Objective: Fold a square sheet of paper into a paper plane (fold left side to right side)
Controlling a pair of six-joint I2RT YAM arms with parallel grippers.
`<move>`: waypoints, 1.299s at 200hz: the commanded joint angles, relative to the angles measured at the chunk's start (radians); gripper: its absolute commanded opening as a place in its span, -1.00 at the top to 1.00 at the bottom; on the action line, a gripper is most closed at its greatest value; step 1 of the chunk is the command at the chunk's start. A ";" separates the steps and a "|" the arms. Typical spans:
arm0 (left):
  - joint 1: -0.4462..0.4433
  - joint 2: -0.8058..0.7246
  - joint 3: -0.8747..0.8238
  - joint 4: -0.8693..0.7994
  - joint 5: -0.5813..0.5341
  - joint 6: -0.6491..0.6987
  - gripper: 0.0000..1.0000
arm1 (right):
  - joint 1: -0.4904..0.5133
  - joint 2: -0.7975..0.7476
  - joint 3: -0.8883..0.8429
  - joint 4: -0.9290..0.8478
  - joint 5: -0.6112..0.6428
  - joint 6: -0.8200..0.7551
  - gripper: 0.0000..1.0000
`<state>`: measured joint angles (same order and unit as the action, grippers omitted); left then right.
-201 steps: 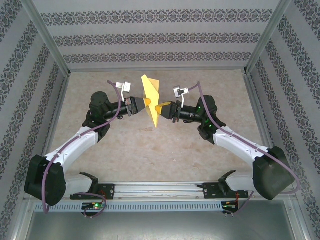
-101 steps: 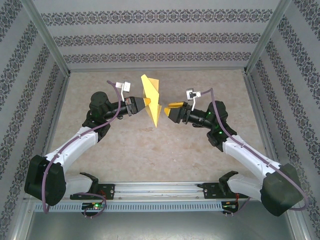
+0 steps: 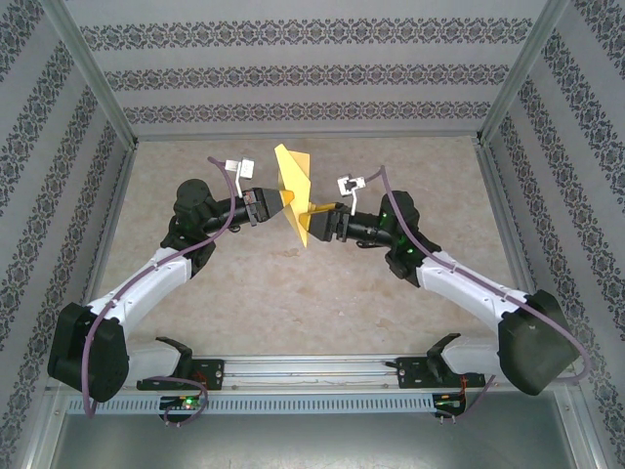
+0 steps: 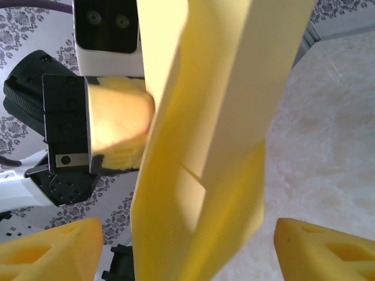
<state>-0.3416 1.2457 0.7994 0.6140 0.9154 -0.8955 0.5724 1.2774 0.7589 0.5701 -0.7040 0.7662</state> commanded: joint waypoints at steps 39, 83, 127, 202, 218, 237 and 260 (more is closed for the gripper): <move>-0.017 -0.011 0.019 0.003 0.001 0.032 0.92 | 0.007 0.028 0.060 0.035 0.018 0.013 -0.08; -0.018 -0.017 0.019 -0.056 -0.012 0.081 0.85 | 0.006 0.033 0.060 0.022 0.031 0.014 0.42; -0.019 -0.034 0.020 -0.154 -0.047 0.153 0.53 | 0.004 0.027 0.066 -0.012 0.043 -0.003 0.85; 0.014 -0.268 0.015 -0.563 -0.391 0.415 -0.07 | 0.044 -0.066 0.116 -0.536 0.354 -0.303 1.00; 0.018 -0.329 0.009 -0.635 -0.506 0.460 -0.17 | 0.097 -0.061 0.173 -0.752 0.588 -0.407 1.00; 0.020 -0.392 -0.006 -0.695 -0.645 0.488 -0.20 | 0.170 -0.004 0.255 -0.976 0.922 -0.468 1.00; 0.021 -0.455 -0.025 -0.754 -0.796 0.507 -0.23 | 0.247 0.105 0.339 -1.160 1.216 -0.475 1.00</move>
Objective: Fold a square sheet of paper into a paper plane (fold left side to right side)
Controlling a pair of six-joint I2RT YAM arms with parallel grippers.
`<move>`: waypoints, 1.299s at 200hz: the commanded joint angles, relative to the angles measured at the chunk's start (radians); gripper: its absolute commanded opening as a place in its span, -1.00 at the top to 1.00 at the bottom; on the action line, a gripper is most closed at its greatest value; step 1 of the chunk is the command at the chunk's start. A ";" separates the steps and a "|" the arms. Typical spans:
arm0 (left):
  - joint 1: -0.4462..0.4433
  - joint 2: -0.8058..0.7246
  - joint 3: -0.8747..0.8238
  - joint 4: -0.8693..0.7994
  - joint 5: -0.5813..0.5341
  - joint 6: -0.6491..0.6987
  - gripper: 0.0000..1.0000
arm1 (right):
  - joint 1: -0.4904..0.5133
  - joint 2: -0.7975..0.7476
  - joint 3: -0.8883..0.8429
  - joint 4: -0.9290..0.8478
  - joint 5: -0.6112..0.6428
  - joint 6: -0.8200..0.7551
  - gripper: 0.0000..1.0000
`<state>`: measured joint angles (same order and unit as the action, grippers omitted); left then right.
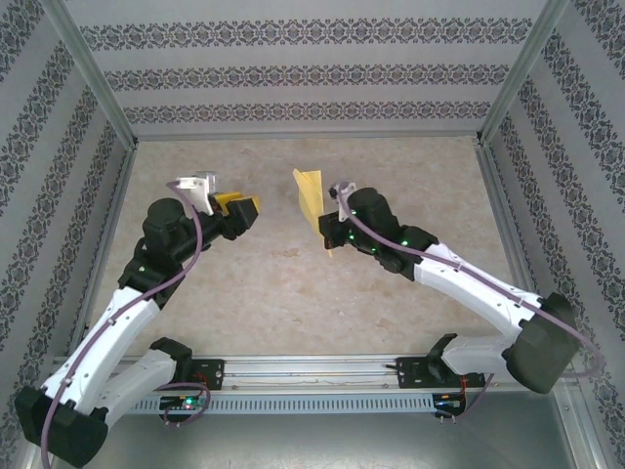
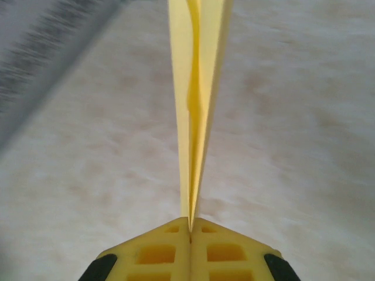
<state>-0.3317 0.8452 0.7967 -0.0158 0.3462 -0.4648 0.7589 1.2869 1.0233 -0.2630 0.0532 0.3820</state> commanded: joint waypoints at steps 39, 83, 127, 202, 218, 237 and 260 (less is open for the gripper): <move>0.014 -0.090 -0.009 -0.224 -0.370 0.091 -0.23 | 0.171 0.307 0.198 -0.483 0.740 -0.063 1.00; 0.016 -0.091 0.002 -0.253 -0.398 0.097 -0.31 | 0.216 0.584 0.340 -0.619 0.835 -0.029 1.00; 0.020 -0.079 0.008 -0.250 -0.398 0.104 -0.40 | 0.226 0.790 0.451 -0.680 0.779 0.002 1.00; 0.021 -0.048 0.018 -0.262 -0.360 0.102 -0.47 | 0.231 0.845 0.451 -0.607 0.625 0.018 0.73; 0.020 -0.037 0.026 -0.265 -0.340 0.104 -0.50 | 0.226 0.830 0.442 -0.591 0.591 0.027 0.63; 0.020 -0.027 0.029 -0.265 -0.319 0.104 -0.56 | 0.215 0.799 0.424 -0.568 0.543 0.036 0.45; 0.022 -0.019 0.035 -0.272 -0.303 0.101 -0.60 | 0.196 0.728 0.389 -0.537 0.491 0.045 0.25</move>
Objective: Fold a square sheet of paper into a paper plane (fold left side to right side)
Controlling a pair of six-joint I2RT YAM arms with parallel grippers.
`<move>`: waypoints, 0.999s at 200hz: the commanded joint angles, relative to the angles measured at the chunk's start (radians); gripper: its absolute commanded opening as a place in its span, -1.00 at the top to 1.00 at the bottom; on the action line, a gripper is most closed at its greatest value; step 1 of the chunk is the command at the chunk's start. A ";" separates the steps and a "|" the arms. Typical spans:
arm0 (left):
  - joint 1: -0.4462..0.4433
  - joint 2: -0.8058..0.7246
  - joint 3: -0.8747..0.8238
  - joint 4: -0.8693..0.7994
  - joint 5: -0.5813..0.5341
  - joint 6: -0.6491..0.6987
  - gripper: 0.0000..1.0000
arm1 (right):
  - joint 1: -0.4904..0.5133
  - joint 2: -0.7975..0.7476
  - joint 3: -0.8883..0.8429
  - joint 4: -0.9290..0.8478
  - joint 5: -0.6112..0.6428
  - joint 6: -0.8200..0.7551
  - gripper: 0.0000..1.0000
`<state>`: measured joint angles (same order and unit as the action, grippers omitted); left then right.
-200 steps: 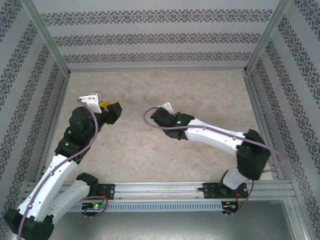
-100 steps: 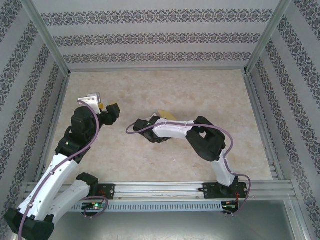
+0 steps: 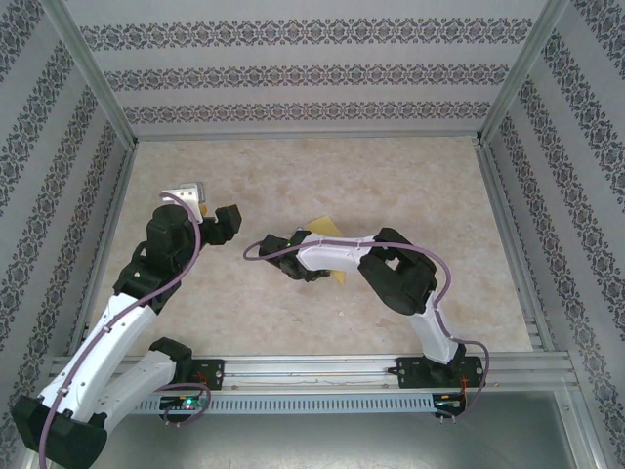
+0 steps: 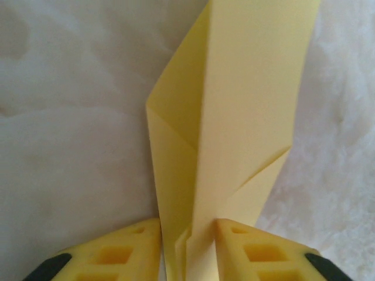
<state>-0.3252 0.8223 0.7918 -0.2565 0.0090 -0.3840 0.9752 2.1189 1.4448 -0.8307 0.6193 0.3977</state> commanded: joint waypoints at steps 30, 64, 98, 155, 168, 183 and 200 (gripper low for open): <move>0.018 0.021 0.043 -0.031 0.059 0.009 -0.66 | -0.048 -0.227 -0.084 0.071 -0.147 0.034 -0.07; 0.023 0.053 0.047 -0.014 0.108 -0.014 -0.68 | -0.086 -0.377 -0.149 0.118 -0.219 0.036 -0.41; 0.023 0.105 0.034 0.033 0.168 -0.054 -0.68 | -0.147 -0.524 -0.230 0.181 -0.318 0.030 -0.76; 0.021 0.242 0.002 0.118 0.314 -0.152 -0.61 | -0.373 -0.757 -0.482 0.452 -0.609 0.086 -0.96; 0.022 0.271 -0.014 0.150 0.344 -0.186 -0.58 | -0.440 -0.797 -0.545 0.518 -0.675 0.117 -0.96; 0.015 0.304 -0.028 0.177 0.373 -0.218 -0.55 | -0.528 -0.834 -0.624 0.604 -0.773 0.166 -0.96; 0.000 0.345 -0.039 0.210 0.398 -0.254 -0.52 | -0.629 -0.864 -0.717 0.719 -0.888 0.232 -0.96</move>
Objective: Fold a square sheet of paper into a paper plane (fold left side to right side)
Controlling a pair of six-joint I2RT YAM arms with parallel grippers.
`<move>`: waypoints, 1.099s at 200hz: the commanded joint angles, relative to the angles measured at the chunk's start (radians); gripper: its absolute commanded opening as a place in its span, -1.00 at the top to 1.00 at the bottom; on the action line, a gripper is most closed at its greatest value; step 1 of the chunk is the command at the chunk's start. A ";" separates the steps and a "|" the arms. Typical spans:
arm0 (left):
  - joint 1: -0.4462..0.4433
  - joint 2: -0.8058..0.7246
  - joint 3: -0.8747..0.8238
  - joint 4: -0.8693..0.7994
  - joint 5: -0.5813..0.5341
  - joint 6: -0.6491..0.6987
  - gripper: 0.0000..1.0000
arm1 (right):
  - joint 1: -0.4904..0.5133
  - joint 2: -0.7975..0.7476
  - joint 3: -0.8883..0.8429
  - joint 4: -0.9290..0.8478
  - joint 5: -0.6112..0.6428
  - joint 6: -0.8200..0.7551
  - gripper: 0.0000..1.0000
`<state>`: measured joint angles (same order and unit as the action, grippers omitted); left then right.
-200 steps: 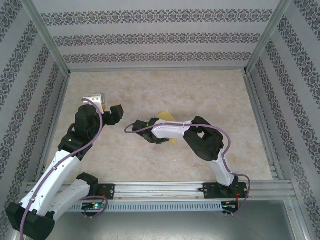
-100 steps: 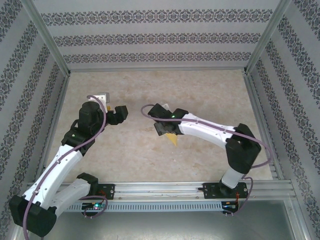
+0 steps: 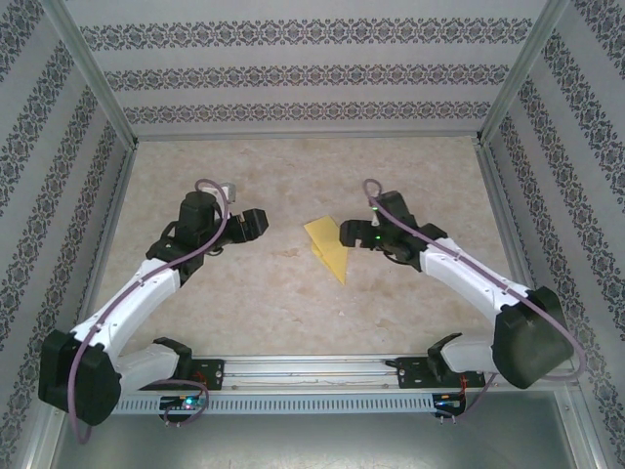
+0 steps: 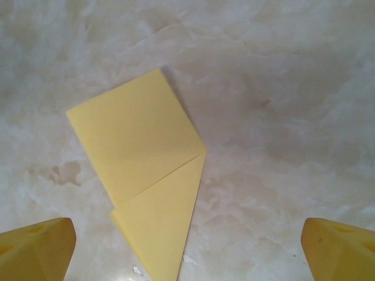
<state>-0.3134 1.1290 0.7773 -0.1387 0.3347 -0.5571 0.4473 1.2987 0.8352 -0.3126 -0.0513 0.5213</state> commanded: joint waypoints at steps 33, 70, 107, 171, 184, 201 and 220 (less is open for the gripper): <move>-0.049 0.110 -0.032 0.135 0.099 -0.129 -0.47 | -0.244 -0.056 -0.245 0.361 -0.342 0.203 -0.97; -0.116 0.194 -0.043 0.225 0.115 -0.202 -0.44 | -0.283 -0.021 -0.292 0.404 -0.377 0.209 -0.96; -0.197 0.295 -0.045 0.341 0.101 -0.289 -0.37 | -0.284 0.002 -0.311 0.437 -0.387 0.220 -0.96; -0.277 0.463 -0.038 0.503 0.002 -0.411 -0.34 | -0.283 0.020 -0.318 0.452 -0.395 0.215 -0.97; -0.277 0.506 -0.018 0.533 0.006 -0.417 -0.30 | -0.284 0.022 -0.317 0.454 -0.399 0.214 -0.97; -0.277 0.563 0.011 0.555 -0.004 -0.418 -0.27 | -0.283 0.025 -0.318 0.454 -0.403 0.213 -0.96; -0.274 0.631 0.050 0.575 -0.002 -0.420 -0.22 | -0.283 0.023 -0.319 0.455 -0.404 0.212 -0.96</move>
<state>-0.5808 1.7035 0.7650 0.3397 0.3538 -0.9508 0.1696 1.3148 0.5316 0.1108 -0.4358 0.7315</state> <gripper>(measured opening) 0.625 0.982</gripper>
